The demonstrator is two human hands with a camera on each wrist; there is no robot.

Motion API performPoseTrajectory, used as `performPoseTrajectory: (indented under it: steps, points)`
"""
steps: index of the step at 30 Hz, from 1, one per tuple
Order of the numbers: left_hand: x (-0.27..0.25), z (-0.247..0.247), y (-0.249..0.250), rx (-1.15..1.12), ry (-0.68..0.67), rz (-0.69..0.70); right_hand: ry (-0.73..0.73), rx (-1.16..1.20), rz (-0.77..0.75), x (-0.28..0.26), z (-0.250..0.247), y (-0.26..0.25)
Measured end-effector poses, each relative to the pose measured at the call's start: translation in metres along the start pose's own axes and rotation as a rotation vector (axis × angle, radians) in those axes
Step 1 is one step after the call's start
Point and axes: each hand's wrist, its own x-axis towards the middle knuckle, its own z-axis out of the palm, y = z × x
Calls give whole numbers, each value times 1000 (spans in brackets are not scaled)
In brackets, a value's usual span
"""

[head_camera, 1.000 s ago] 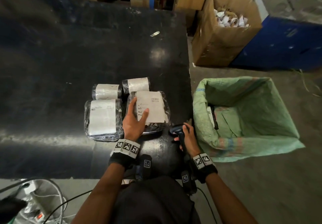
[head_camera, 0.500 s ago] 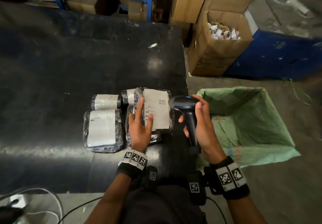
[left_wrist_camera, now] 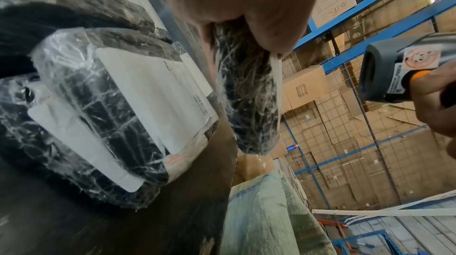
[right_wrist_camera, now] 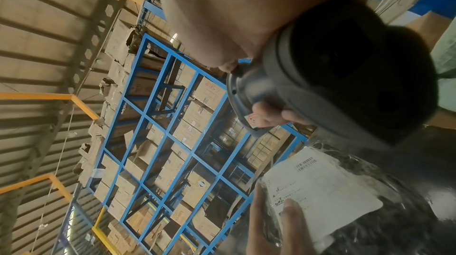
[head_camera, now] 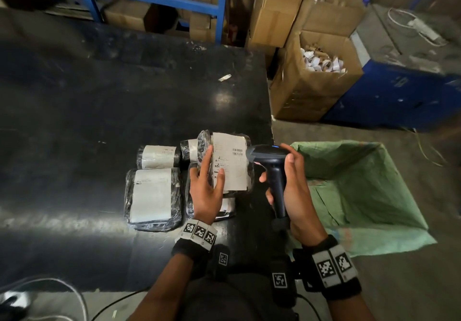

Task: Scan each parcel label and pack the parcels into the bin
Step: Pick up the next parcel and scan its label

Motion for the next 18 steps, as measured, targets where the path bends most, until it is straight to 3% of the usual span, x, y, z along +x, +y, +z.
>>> performPoseTrajectory:
  steps: [8, 14, 18]
  points:
    - [5, -15, -1, -1, 50, -20, 9, -157, 161, 11, -3, 35]
    - [6, -28, -10, 5, 71, -55, 12, -360, 446, 22, -25, 130]
    - [3, -36, -13, 21, 69, -34, 4, -346, 459, 26, -23, 179]
